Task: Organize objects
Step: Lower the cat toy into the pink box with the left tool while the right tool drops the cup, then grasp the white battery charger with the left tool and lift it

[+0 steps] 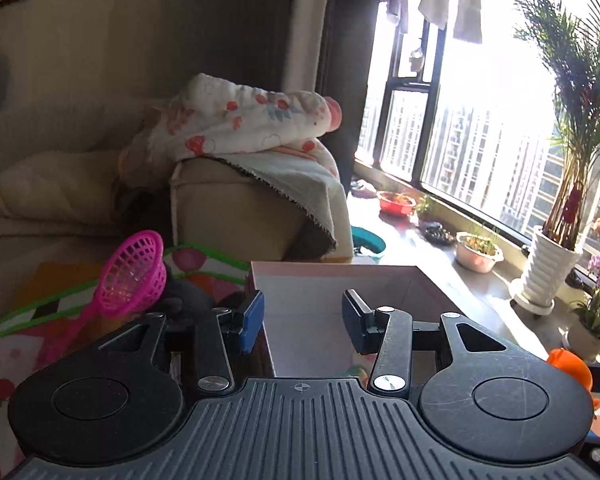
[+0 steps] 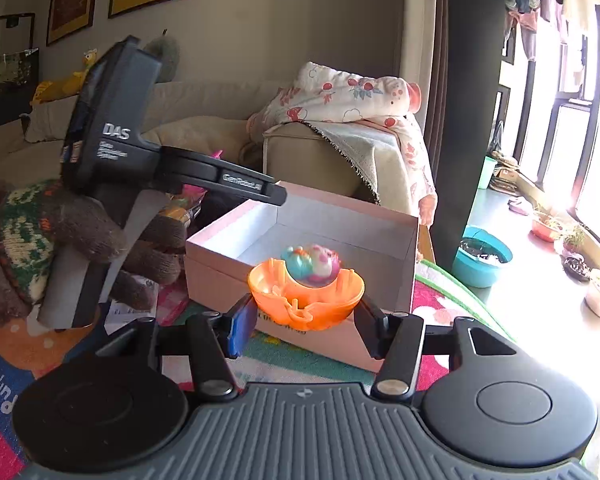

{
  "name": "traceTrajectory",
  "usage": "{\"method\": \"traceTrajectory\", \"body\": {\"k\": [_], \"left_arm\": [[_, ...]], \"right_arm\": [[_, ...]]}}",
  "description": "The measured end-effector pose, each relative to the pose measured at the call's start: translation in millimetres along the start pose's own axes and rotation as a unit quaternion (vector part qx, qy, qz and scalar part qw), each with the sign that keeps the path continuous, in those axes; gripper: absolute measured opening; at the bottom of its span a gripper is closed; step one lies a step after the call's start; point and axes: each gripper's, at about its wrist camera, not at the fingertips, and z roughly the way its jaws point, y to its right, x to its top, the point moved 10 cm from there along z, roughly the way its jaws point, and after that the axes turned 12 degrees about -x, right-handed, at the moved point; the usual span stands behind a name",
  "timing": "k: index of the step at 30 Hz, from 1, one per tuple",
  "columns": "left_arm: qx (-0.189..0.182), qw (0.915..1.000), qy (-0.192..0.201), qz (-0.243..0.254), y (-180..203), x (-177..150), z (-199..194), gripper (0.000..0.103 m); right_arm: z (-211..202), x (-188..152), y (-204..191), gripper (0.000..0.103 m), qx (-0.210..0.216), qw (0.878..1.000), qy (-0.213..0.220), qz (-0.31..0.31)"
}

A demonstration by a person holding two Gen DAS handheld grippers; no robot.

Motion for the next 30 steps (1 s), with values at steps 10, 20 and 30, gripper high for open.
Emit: {"method": "traceTrajectory", "body": {"k": [10, 20, 30], "left_arm": [[0.047, 0.9953, -0.046, -0.07, -57, -33, -82, 0.048], [0.042, 0.9675, -0.128, -0.214, -92, -124, -112, 0.048], [0.036, 0.9668, -0.141, -0.21, -47, -117, -52, 0.05]], "right_arm": [[64, 102, 2, 0.074, -0.008, 0.998, 0.028, 0.053], [37, -4, -50, 0.084, 0.037, 0.999, -0.02, -0.032], [11, -61, -66, 0.089, 0.048, 0.998, -0.03, -0.012]]}}
